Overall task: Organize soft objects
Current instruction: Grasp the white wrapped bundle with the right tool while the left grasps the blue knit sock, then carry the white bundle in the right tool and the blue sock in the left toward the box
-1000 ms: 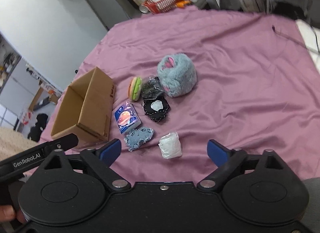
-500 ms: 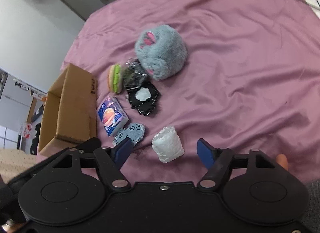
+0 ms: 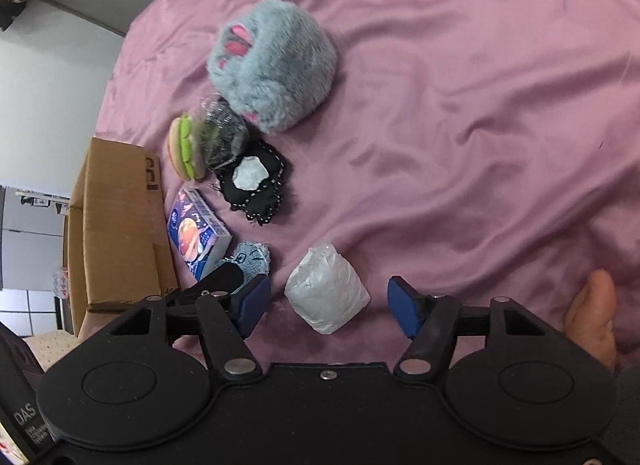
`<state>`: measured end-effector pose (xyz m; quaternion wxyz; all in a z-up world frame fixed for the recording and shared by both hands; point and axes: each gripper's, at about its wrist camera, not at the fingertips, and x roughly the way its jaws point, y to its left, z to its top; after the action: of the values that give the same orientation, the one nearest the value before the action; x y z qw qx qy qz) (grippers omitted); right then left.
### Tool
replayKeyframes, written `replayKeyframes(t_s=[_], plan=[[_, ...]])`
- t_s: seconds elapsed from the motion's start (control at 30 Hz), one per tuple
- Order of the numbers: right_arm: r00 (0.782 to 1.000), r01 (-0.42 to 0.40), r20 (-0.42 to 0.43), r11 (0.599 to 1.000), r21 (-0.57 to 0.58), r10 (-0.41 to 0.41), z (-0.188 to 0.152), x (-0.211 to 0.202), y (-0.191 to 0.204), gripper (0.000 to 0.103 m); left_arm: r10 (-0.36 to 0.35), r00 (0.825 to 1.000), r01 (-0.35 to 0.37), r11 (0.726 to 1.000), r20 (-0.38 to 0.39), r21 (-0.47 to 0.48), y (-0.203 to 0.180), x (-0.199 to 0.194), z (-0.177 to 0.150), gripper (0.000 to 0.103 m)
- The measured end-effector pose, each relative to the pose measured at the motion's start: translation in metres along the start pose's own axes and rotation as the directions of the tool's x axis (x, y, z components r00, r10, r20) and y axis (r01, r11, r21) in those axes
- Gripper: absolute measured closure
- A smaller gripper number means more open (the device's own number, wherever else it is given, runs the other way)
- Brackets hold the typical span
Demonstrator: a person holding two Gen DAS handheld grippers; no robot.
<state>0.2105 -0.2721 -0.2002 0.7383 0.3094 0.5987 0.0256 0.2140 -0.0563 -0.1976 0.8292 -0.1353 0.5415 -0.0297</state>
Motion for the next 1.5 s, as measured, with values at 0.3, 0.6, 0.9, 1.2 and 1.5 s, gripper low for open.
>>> replayKeyframes(t_s=[0.3,0.6,0.9,1.2,1.5], plan=[[0.998,-0.008,-0.062,0.999,0.039,0.01,0.002,0.02,-0.003,0.063,-0.034,0.999,0.033,0.999,-0.035,-0.032,0.0,0.014,-0.001,0.061],[0.999,-0.042,0.025,0.999,-0.014,0.042,-0.001,0.004,0.005,0.066,-0.052,0.998,0.052,0.999,0.026,-0.013,-0.005,-0.008,-0.002,0.087],[0.976,-0.146,0.146,0.982,-0.117,0.163,-0.01,-0.026,0.016,0.067,-0.051,0.989,0.043,0.998,0.138,0.055,-0.016,-0.053,-0.005,0.092],[0.943,-0.172,0.232,0.947,-0.271,0.237,-0.018,-0.051,0.039,0.067,-0.001,0.97,-0.015,0.998,0.242,0.064,-0.013,-0.099,-0.008,0.092],[0.902,-0.196,0.288,0.899,-0.392,0.323,-0.026,-0.068,0.057,0.068,0.06,0.941,-0.083,0.995,0.333,0.054,-0.002,-0.137,-0.006,0.092]])
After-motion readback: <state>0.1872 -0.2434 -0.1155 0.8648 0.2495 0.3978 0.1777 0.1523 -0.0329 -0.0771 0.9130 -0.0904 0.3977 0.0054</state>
